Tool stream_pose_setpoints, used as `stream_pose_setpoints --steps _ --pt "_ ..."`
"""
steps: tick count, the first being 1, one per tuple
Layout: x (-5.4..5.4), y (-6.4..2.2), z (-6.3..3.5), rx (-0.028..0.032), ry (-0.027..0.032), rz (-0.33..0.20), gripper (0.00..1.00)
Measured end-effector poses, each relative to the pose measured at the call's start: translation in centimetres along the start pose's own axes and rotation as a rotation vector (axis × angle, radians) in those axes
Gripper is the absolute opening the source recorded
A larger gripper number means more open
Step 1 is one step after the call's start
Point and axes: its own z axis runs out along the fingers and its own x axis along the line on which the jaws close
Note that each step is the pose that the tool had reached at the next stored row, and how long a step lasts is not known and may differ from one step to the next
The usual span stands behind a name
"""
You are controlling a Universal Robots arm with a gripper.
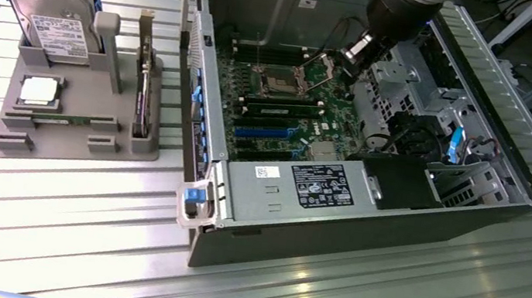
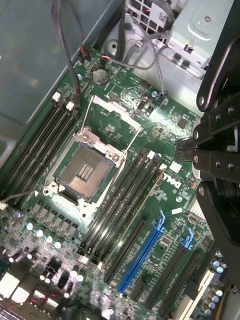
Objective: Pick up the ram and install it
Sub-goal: 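Press down the ram until it locks into place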
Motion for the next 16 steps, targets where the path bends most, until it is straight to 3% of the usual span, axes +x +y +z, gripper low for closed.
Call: stream_pose_setpoints --steps 8,16 --pt "0.0 0.0 0.02 0.0071 -0.0036 0.147 0.1" --pt "0.0 0.0 0.04 0.017 -0.0085 0.35 0.1"
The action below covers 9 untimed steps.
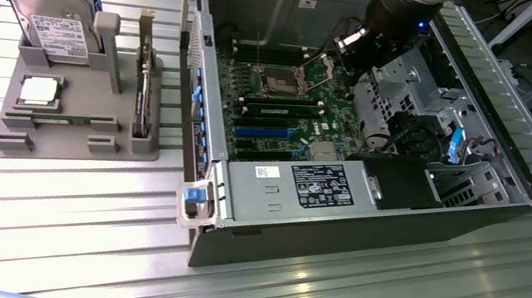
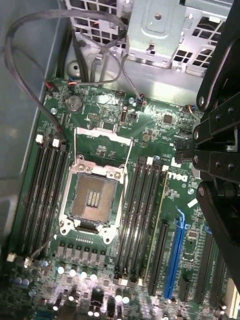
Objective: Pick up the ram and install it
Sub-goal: 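Press down the ram until it locks into place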
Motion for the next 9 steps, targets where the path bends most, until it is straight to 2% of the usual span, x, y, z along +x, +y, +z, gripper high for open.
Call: stream_pose_setpoints --steps 4,8,9 --pt "0.0 0.0 0.01 0.0053 -0.0026 0.109 0.1" --pt "0.0 0.0 0.01 0.008 -0.004 0.165 0.1" --pt "0.0 0.0 0.01 0.008 -0.0041 0.165 0.1"
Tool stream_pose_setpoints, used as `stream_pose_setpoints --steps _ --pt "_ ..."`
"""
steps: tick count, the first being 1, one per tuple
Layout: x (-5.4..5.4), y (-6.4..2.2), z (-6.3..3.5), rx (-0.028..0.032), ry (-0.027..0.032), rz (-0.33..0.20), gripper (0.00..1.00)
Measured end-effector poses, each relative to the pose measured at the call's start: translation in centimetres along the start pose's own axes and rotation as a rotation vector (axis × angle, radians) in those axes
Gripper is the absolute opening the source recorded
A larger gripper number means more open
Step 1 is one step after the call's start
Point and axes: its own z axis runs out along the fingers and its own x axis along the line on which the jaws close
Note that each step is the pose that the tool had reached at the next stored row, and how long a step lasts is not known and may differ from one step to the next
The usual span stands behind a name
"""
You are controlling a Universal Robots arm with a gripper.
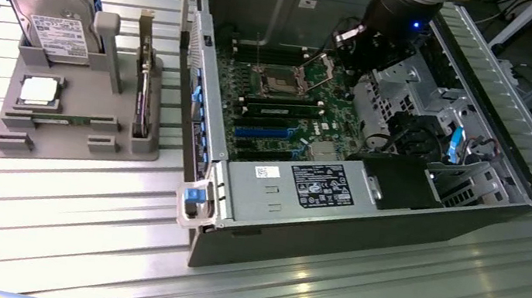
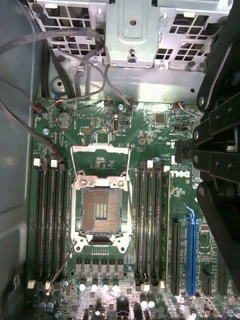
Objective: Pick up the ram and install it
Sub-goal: 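Press down the ram until it locks into place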
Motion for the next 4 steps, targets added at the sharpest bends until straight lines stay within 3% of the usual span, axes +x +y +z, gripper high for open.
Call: stream_pose_setpoints --steps 4 --pt "0.0 0.0 0.0 0.0 0.0 0.0 0.1"
